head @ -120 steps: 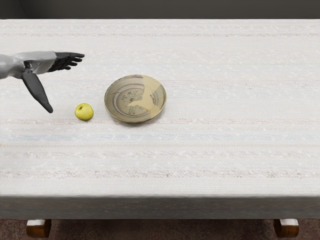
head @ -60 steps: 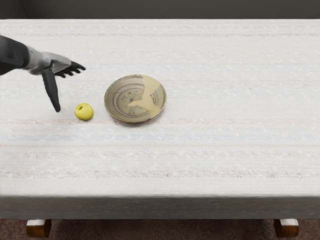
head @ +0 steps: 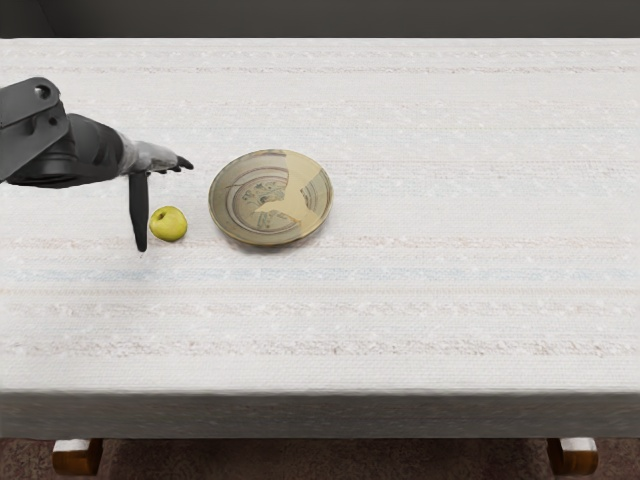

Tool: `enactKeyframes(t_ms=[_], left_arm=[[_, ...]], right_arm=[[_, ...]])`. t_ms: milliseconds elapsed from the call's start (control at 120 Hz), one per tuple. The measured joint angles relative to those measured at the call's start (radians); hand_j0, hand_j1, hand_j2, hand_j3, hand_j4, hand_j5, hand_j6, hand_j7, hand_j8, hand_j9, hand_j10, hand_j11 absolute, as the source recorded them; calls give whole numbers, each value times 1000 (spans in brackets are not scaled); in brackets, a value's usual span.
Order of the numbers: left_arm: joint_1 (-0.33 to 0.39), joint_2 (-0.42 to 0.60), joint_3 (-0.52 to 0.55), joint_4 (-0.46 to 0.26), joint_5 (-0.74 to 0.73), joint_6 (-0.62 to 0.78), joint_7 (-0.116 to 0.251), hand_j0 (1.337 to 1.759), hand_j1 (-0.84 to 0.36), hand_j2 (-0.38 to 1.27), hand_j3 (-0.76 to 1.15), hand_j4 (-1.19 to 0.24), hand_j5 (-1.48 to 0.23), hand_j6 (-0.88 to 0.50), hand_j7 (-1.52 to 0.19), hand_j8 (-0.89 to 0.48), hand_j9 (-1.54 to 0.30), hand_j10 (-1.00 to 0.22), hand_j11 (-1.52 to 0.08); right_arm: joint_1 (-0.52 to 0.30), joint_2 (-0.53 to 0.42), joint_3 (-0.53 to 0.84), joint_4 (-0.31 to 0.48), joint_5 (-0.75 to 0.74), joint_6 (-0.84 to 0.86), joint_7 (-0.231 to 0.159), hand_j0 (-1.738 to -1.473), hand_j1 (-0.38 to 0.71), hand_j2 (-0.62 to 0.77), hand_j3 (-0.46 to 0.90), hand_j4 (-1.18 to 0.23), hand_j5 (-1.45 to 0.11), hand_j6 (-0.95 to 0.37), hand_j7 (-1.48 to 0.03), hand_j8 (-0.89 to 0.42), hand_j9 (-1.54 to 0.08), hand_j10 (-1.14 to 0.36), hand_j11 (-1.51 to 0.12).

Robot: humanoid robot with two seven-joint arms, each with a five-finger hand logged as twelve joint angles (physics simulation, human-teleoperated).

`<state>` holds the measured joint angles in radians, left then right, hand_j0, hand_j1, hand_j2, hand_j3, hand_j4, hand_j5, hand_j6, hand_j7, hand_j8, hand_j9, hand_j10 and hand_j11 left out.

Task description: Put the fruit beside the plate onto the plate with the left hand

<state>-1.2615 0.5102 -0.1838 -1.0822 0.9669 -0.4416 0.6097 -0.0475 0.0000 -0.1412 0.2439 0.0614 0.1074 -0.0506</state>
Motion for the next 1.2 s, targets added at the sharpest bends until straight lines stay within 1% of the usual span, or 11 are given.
enactKeyframes(t_ms=[42, 125, 183, 325, 400, 508, 758, 917, 1017, 1092, 1200], left_arm=[[2, -19, 11, -5, 15, 48, 0, 1658, 349, 1, 0, -3, -1, -4, 0, -4, 0, -3, 0], [1, -77, 71, -11, 60, 180, 1, 1658, 349, 1, 0, -3, 0, -4, 0, -4, 0, -3, 0], [5, -75, 97, -13, 79, 240, 1, 1658, 349, 1, 0, -3, 0, -4, 0, -4, 0, -3, 0], [37, -74, 145, -16, 109, 335, 1, 1658, 349, 1, 0, -3, -1, -5, 0, -4, 0, -3, 0], [46, -63, 174, -35, 116, 379, 1, 1658, 349, 2, 0, -4, -1, -5, -1, -4, -1, -3, -1], [64, -66, 195, -51, 120, 410, 1, 1658, 339, 4, 0, -13, -12, -14, -12, -13, -12, -12, -12], [67, -61, 213, -67, 134, 432, 1, 1658, 216, 24, 0, -115, -146, -117, -146, -116, -145, -115, -145], [77, -11, 227, -130, 182, 494, 1, 1658, 126, 40, 0, -191, -244, -192, -243, -192, -243, -190, -243], [83, -9, 233, -171, 203, 529, 1, 1658, 93, 45, 0, -219, -280, -220, -280, -220, -280, -218, -280], [101, -10, 234, -187, 222, 541, 1, 1658, 77, 49, 0, -233, -298, -234, -298, -234, -298, -232, -297], [103, -10, 235, -197, 240, 548, 1, 1658, 57, 52, 0, -250, -320, -251, -320, -251, -319, -249, -319]], right_arm=[[0, 0, 0, 0, 0, 0, 0, -1658, -333, -3, 0, -13, -17, -13, -17, -13, -17, -13, -17], [0, 0, 0, 0, 0, 0, 0, -1658, -333, -3, 0, -13, -17, -13, -17, -13, -17, -13, -17], [0, 0, 1, 0, 0, 0, 0, -1658, -333, -3, 0, -13, -17, -13, -17, -13, -17, -13, -17], [0, 0, 3, 0, 0, 0, 0, -1658, -333, -3, 0, -13, -17, -13, -17, -13, -17, -13, -17], [0, 0, 3, 0, 0, 0, 0, -1658, -334, -3, 0, -13, -17, -12, -17, -13, -17, -13, -17], [0, 0, 3, 0, 0, 0, 0, -1658, -333, -3, 0, -13, -17, -13, -17, -13, -17, -13, -17], [1, 0, 5, 0, 0, 0, 0, -1658, -334, -3, 0, -13, -17, -12, -17, -12, -17, -13, -17], [2, 0, 5, 1, 0, 0, 0, -1658, -334, -3, 0, -13, -17, -12, -17, -12, -17, -12, -17], [4, 0, 5, 1, 0, 0, 0, -1658, -334, -3, 0, -13, -17, -12, -17, -13, -17, -13, -17], [4, 0, 5, 1, 0, 0, 0, -1658, -334, -3, 0, -13, -17, -12, -17, -13, -17, -13, -17], [5, 0, 5, 1, 0, 0, 0, -1658, -334, -3, 0, -13, -17, -13, -17, -13, -17, -13, -17]])
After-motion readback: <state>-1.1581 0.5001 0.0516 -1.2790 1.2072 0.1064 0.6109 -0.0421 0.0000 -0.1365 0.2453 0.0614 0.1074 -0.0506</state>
